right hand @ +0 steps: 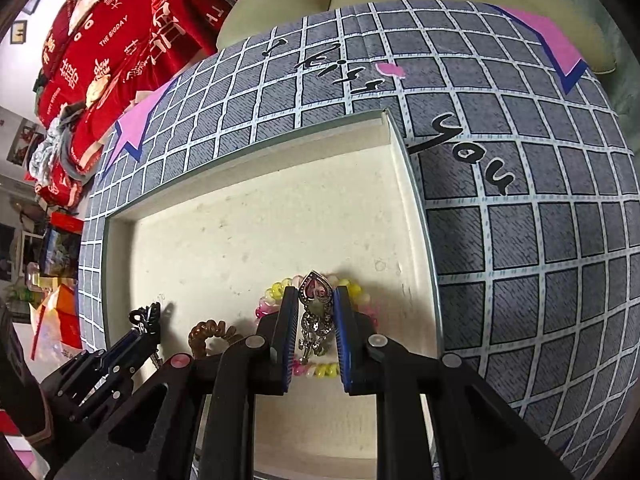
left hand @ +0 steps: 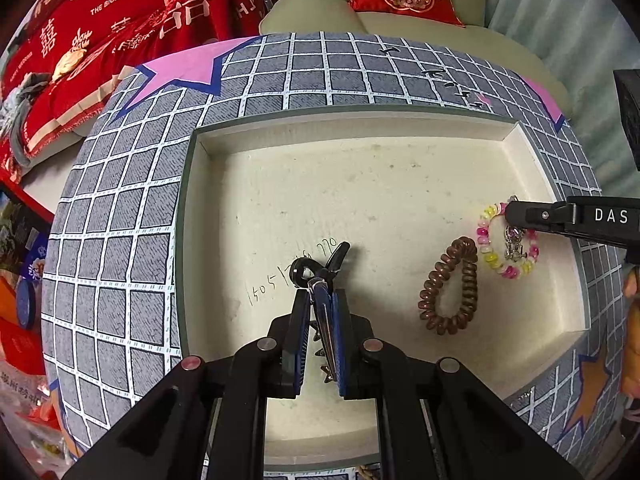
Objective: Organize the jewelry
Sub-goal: 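Carry the hairpin and heart pendant into the tray and open both tools, then withdraw both tools from the tray toward the braided bracelet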
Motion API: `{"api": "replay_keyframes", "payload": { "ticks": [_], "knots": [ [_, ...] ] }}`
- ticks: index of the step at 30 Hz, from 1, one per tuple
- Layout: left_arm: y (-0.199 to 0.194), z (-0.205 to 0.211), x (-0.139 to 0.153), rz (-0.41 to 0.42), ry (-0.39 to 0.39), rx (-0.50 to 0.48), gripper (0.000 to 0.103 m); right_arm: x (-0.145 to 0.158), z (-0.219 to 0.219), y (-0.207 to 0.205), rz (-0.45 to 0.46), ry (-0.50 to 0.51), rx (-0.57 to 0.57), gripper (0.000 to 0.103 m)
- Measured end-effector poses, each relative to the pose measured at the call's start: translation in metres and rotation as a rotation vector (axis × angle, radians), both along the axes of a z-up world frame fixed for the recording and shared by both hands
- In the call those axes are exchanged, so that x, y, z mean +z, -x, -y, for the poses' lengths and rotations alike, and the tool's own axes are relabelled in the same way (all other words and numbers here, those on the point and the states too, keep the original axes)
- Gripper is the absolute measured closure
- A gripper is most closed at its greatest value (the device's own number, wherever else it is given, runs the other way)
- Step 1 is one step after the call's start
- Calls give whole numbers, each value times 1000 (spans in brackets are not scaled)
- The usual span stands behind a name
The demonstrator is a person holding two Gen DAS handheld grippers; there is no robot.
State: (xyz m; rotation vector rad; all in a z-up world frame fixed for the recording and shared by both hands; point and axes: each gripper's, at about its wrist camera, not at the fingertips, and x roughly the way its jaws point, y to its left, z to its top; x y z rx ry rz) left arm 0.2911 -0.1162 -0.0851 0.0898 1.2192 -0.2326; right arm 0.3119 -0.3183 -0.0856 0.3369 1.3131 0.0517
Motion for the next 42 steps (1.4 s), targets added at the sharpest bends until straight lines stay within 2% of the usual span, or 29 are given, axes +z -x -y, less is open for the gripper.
{"api": "replay_keyframes", "payload": {
  "ticks": [6, 8, 9, 10, 16, 17, 18, 19, 21, 26, 27, 30, 31, 33, 39, 42],
  "knots": [
    [1, 4, 1, 3, -32, -11, 83, -5, -1, -2, -19, -1, 5, 81],
    [1, 4, 1, 0, -31, -8, 83, -5, -2, -2, -20, -8, 2, 68],
    [1, 4, 1, -2, -30, -5, 83, -4, -1, -1, -13, -19, -1, 54],
    [2, 3, 2, -4, -29, -3, 83, -2, -1, -1, -10, -24, -2, 47],
    [4, 1, 11, 13, -23, 3, 81, 11, 2, 2, 20, -62, -30, 43],
    [4, 0, 13, 15, -19, 6, 57, 14, 3, 3, 27, -70, -36, 42],
    [4, -1, 16, 22, -12, 13, 13, 18, 4, 4, 36, -78, -42, 40],
    [6, -3, 19, 39, -12, 26, 0, 21, 4, 5, 42, -81, -43, 39],
    [8, -7, 29, 86, -6, 48, 0, 29, 5, 8, 57, -91, -48, 37],
    [8, -13, 37, 85, 3, 59, 0, 44, 5, 16, 90, -105, -58, 29],
    [9, -14, 39, 89, 3, 59, 0, 48, 6, 19, 97, -111, -65, 17],
    [17, -16, 45, 91, 7, 44, 0, 57, 8, 27, 127, -133, -85, 15],
    [22, -18, 48, 95, 4, 38, 0, 60, 8, 31, 133, -138, -89, 7],
    [29, -20, 54, 100, 2, 32, 0, 67, 8, 39, 153, -134, -94, 0],
    [61, -31, 65, 124, -23, 40, 0, 82, 10, 68, 160, -145, -98, 0],
    [79, -39, 65, 107, -16, 38, 0, 86, 8, 87, 152, -141, -94, 0]
  ]
}}
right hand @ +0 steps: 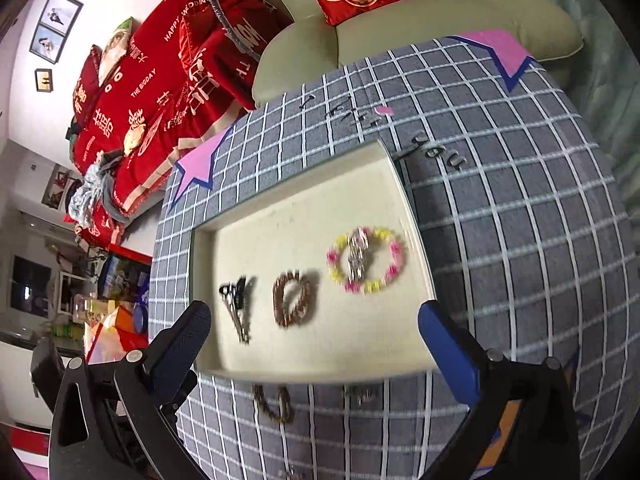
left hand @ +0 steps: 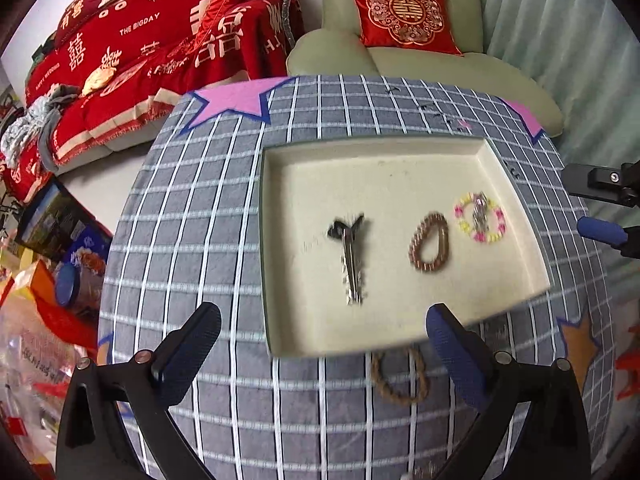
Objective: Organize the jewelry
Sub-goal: 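Withdraw both tools from the tray toward the braided bracelet, then grasp the braided tan bracelet with the left tool while the right tool grasps a silver charm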
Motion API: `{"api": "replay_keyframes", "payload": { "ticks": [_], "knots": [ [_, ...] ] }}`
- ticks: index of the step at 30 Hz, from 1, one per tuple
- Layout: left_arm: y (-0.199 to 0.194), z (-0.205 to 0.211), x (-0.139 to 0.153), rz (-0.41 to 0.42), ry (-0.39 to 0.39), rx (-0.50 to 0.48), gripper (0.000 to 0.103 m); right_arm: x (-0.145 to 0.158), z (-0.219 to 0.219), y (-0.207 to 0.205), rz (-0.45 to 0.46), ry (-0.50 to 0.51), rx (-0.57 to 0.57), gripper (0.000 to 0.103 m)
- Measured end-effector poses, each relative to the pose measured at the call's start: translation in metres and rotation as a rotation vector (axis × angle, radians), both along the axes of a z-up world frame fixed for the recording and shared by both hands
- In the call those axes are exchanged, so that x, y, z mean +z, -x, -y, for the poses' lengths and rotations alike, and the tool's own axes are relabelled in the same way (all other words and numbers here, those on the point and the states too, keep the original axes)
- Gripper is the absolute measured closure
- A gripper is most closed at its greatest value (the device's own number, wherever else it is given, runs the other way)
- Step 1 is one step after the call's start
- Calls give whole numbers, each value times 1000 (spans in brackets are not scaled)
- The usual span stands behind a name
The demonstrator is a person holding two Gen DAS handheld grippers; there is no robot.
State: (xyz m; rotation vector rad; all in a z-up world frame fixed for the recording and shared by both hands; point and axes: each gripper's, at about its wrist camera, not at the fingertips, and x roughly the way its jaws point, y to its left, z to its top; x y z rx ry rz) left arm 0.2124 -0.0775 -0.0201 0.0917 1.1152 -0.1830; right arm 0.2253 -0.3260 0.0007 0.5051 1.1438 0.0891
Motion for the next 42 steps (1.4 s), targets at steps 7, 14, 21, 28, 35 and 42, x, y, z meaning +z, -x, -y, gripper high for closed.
{"api": "replay_keyframes", "payload": {
  "ticks": [7, 14, 21, 28, 35, 42],
  "knots": [
    [37, -17, -10, -83, 37, 9, 0, 1, -10, 42, -28, 28, 24, 0],
    [55, -19, -36, -182, 60, 26, 0, -31, -18, 71, -150, 103, 56, 0],
    [46, -15, -64, -253, 72, 86, 0, -61, -20, 72, -230, 165, 78, 0],
    [40, -9, -75, -248, 75, 146, 0, -75, -25, 60, -249, 197, 106, 11],
    [31, 6, -90, -258, 59, 157, 5, -94, -30, 46, -278, 221, 133, 31],
    [26, 21, -95, -245, 42, 158, 11, -99, -39, 36, -259, 247, 172, 37]
  ]
}}
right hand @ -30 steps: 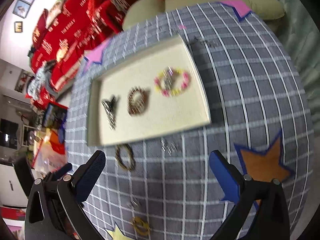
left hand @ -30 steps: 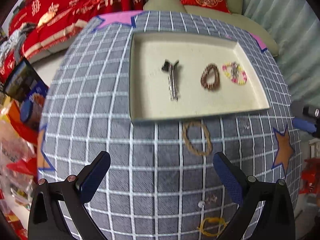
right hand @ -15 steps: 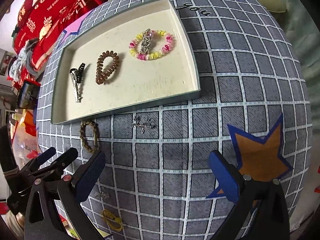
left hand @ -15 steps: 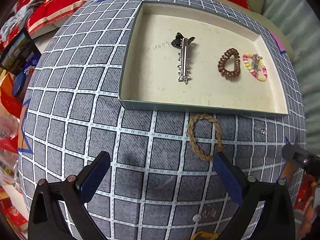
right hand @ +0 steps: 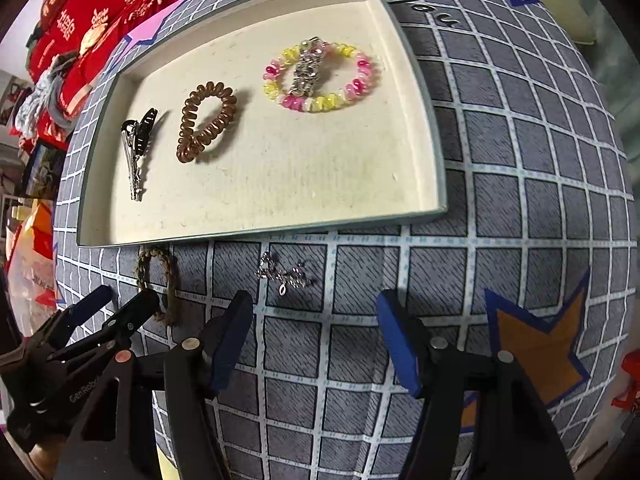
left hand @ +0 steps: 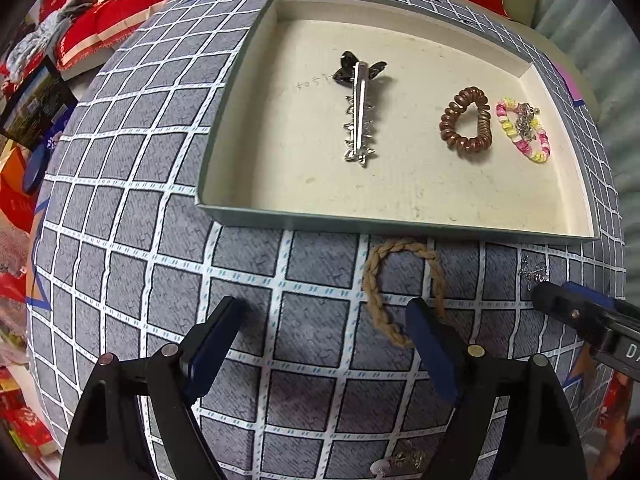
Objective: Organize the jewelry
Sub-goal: 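Grasp the braided tan bracelet with the left tool while the right tool grasps a silver charm, then lower the braided bracelet and silver charm into the tray and open both tools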
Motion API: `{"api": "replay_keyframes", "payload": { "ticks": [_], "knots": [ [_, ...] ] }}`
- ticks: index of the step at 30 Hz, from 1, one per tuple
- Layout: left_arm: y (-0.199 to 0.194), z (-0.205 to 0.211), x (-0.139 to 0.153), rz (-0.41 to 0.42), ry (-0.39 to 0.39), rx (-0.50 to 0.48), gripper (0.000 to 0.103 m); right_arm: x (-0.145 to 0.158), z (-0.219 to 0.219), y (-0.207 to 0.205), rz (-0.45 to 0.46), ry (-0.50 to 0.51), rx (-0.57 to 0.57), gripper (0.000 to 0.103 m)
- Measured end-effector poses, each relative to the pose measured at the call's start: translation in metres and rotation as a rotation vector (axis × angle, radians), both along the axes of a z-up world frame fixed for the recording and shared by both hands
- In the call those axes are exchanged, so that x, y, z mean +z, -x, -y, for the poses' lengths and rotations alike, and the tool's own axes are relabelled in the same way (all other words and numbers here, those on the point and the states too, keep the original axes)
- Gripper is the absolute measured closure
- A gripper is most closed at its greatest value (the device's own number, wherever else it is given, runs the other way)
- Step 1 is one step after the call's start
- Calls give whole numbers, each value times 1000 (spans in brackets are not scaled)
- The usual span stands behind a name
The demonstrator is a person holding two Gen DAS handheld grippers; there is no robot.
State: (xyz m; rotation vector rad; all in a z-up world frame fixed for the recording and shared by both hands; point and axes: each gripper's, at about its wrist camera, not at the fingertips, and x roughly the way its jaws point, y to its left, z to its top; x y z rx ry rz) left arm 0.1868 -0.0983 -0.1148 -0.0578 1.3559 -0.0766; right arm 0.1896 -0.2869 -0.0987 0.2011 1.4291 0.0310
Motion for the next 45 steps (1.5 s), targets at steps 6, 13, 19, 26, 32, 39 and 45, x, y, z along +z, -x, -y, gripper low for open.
{"api": "replay_keyframes", "payload": {
  "ticks": [6, 13, 19, 26, 32, 39, 45],
  "knots": [
    [-7, 34, 2, 20, -43, -25, 26, 0, -19, -11, 24, 42, 50, 55],
    [-8, 60, 11, 38, -42, -70, 55, -3, -43, -10, 43, 124, 113, 93],
    [-5, 63, 31, 26, 24, -101, 87, -3, -41, -4, 36, 103, 90, 93],
    [-2, 48, 45, 20, 113, -90, 87, 9, -28, 9, 47, 31, 59, 93],
    [3, 17, 49, 46, 154, -100, 87, 24, -18, 19, 56, -21, 25, 93],
    [13, -9, 72, 96, 187, -123, 87, 49, -8, 25, 86, -58, -10, 93],
    [8, -22, 98, 149, 204, -117, 87, 70, 1, 19, 123, -84, -35, 93]
  ]
}}
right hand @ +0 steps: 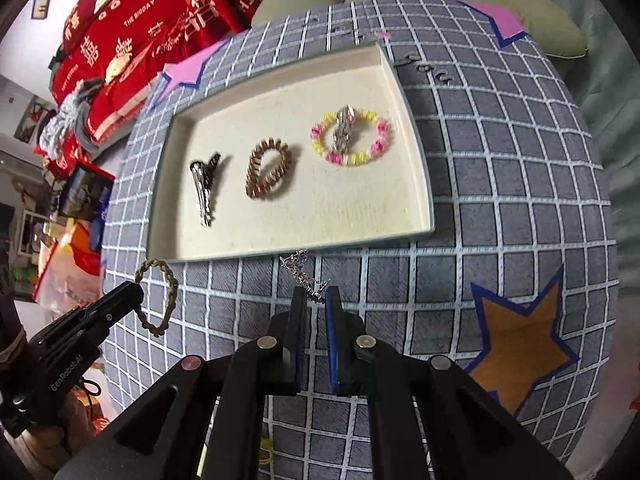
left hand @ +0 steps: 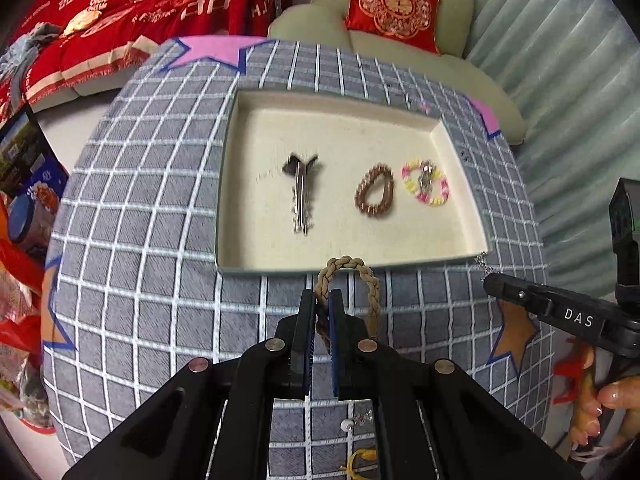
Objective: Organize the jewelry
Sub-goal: 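Lower the braided bracelet and silver charm into the tray and open both tools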
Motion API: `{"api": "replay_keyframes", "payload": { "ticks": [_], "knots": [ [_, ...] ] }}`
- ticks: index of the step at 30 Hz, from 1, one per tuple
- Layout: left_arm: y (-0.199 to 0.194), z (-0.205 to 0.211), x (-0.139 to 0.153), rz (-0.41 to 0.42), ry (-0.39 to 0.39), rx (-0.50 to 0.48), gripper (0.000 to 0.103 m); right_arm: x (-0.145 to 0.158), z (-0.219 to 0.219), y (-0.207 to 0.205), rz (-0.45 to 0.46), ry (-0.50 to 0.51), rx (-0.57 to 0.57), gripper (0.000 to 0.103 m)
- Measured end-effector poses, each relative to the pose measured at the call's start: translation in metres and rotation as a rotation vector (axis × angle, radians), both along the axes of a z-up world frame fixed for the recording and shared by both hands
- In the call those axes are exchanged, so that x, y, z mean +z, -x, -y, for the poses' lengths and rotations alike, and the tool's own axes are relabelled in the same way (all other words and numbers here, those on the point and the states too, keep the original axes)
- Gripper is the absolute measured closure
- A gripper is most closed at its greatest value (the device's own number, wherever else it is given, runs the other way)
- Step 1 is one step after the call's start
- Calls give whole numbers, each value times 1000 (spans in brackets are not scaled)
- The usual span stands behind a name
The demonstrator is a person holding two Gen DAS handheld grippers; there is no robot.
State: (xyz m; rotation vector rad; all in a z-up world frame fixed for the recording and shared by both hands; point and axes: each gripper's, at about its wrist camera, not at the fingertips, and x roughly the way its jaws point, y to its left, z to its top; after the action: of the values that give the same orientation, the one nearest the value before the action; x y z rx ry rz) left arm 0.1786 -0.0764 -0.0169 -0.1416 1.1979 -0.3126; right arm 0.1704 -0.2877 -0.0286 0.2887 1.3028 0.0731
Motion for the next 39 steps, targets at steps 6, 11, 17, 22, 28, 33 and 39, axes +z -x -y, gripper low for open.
{"api": "replay_keyframes", "payload": {
  "ticks": [6, 11, 17, 22, 28, 33, 39],
  "knots": [
    [-24, -3, 10, 38, 3, 10, 87, 15, 6, -16, 35, 0, -6, 93],
    [-43, -3, 8, 42, 1, 17, 87, 17, 11, -36, 47, -5, -12, 93],
    [-59, 8, -3, 32, -13, 13, 87, 8, 16, -57, 35, -12, -22, 93],
    [-72, 15, -15, 16, -26, 15, 87, -3, 18, -69, 17, -12, -24, 93],
    [-82, 27, -27, 8, -54, -4, 87, -16, 19, -80, -4, -20, -31, 93],
    [-90, 34, -37, -7, -64, -10, 87, -29, 19, -92, -23, -30, -39, 93],
    [-95, 42, -46, -11, -98, -34, 87, -41, 19, -100, -43, -32, -43, 93]
  ]
}}
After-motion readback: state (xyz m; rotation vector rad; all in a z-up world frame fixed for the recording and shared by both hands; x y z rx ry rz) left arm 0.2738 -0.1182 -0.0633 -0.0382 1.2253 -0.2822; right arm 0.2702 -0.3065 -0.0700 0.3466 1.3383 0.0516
